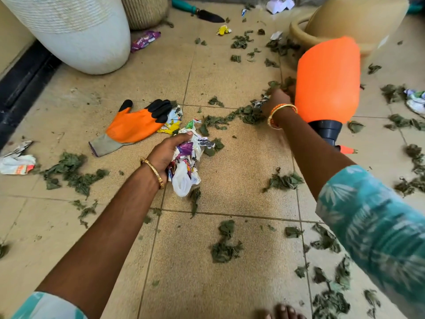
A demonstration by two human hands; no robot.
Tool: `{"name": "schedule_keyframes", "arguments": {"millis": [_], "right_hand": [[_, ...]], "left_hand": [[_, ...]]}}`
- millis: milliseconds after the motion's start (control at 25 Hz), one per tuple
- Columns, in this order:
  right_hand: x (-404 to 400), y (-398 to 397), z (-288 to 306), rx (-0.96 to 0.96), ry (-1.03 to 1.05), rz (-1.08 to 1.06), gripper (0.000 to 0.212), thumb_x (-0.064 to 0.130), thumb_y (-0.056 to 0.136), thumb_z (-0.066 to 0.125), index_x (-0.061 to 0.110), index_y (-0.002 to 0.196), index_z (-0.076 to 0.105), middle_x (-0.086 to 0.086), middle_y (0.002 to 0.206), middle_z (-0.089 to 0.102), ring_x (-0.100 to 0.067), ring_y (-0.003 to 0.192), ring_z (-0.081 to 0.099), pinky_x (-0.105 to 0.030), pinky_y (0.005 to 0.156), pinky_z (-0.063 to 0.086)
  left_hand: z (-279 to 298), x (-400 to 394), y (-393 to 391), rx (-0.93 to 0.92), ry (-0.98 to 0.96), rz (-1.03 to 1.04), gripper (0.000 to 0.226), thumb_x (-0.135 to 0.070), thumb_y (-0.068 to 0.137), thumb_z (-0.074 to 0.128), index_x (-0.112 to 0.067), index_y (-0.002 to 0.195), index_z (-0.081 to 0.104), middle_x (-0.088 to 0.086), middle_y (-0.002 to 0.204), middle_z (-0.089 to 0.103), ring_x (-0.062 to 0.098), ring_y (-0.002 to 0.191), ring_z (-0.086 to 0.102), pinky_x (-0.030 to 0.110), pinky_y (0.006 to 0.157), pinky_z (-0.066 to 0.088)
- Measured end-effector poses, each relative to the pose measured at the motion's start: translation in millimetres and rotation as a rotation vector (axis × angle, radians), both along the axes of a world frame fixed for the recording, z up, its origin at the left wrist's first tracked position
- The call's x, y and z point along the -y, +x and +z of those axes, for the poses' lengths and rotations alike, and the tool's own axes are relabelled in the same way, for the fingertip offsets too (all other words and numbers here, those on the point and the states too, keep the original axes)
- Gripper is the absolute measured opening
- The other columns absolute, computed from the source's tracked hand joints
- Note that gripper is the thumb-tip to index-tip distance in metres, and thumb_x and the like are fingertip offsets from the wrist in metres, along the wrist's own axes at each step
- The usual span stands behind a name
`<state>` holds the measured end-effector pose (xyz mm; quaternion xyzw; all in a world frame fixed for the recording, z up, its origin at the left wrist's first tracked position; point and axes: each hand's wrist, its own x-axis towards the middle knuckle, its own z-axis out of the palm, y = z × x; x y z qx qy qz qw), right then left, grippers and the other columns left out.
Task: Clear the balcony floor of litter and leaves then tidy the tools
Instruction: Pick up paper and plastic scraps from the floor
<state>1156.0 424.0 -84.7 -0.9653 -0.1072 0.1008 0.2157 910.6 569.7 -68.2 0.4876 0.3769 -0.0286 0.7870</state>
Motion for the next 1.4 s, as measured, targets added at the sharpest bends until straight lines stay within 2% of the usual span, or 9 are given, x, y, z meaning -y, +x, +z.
{"name": "schedule_keyframes", "arguments": {"millis": [160,400,520,640,720,880,1080,1200,1400], "right_hand": [[-23,1,-23,0.182,-0.294,0.127,0.029,0.008,0.096,0.04,-0.001,0.122,0.05,-0.024,0.125,0.053,-0.038,0.119,0.047,-0.04,0.094,0.041],[-9,4,-28,0.252,0.332,-0.119,0.017,0.001,0.08,0.059,0.008,0.094,0.065,-0.014,0.094,0.065,-0.028,0.091,0.06,-0.034,0.079,0.05],[3,-5,-14,0.079,0.748,-0.208,0.018,0.005,0.077,0.068,0.017,0.085,0.057,0.003,0.072,0.055,-0.009,0.065,0.054,-0.033,0.07,0.054],[8,-28,4,-0.315,1.208,-0.258,0.024,-0.006,0.083,0.062,0.014,0.086,0.049,-0.006,0.083,0.052,-0.014,0.072,0.058,-0.035,0.067,0.059],[9,-51,15,-0.506,1.364,-0.277,0.022,-0.008,0.084,0.06,0.012,0.084,0.049,-0.011,0.089,0.056,-0.016,0.073,0.062,-0.031,0.065,0.059],[14,-95,20,-0.77,1.549,-0.369,0.015,-0.001,0.088,0.057,0.011,0.081,0.052,-0.005,0.075,0.062,-0.012,0.058,0.064,-0.023,0.057,0.055],[-4,-170,-6,-0.947,1.262,-0.276,0.013,-0.001,0.084,0.062,0.012,0.085,0.058,-0.003,0.064,0.068,-0.014,0.054,0.061,-0.022,0.05,0.054],[-15,-192,-16,-0.896,1.054,-0.16,0.017,-0.005,0.081,0.063,0.012,0.077,0.063,-0.002,0.057,0.067,-0.016,0.051,0.057,-0.026,0.05,0.052],[-28,-190,-14,-0.654,0.769,0.191,0.009,-0.001,0.085,0.062,0.002,0.086,0.07,0.007,0.057,0.065,-0.001,0.046,0.055,-0.021,0.05,0.05]], "left_hand": [[-3,1,-2,-0.005,-0.013,0.002,0.022,-0.028,0.089,0.059,-0.01,0.098,0.068,0.005,0.077,0.071,0.019,0.06,0.065,0.027,0.062,0.054],[-12,1,-6,-0.009,-0.01,0.038,0.019,-0.025,0.089,0.059,-0.009,0.097,0.068,0.007,0.078,0.071,0.021,0.059,0.065,0.027,0.056,0.056],[-11,4,-6,0.001,-0.018,0.034,0.017,-0.024,0.09,0.058,-0.01,0.092,0.068,0.005,0.072,0.072,0.019,0.056,0.066,0.026,0.055,0.055],[-8,3,-7,0.006,-0.021,0.019,0.021,-0.028,0.09,0.058,-0.01,0.095,0.068,0.005,0.073,0.072,0.019,0.057,0.066,0.026,0.058,0.055],[-6,4,-9,0.011,-0.033,0.021,0.023,-0.03,0.089,0.058,-0.01,0.096,0.068,0.005,0.073,0.072,0.02,0.059,0.065,0.027,0.062,0.054],[-4,9,-21,0.068,-0.083,0.037,0.022,-0.026,0.087,0.059,-0.012,0.099,0.068,0.005,0.081,0.073,0.02,0.065,0.068,0.029,0.067,0.055],[-3,24,-45,0.133,-0.229,0.016,0.044,-0.026,0.075,0.059,-0.003,0.113,0.065,0.01,0.097,0.073,0.022,0.081,0.07,0.032,0.077,0.057],[-8,23,-55,0.117,-0.187,0.041,0.05,-0.024,0.078,0.065,-0.002,0.122,0.062,0.015,0.115,0.067,0.026,0.094,0.067,0.036,0.088,0.054],[-9,15,-66,0.083,-0.125,0.111,0.04,-0.025,0.083,0.06,-0.001,0.115,0.065,0.015,0.104,0.07,0.025,0.085,0.068,0.034,0.083,0.055]]}}
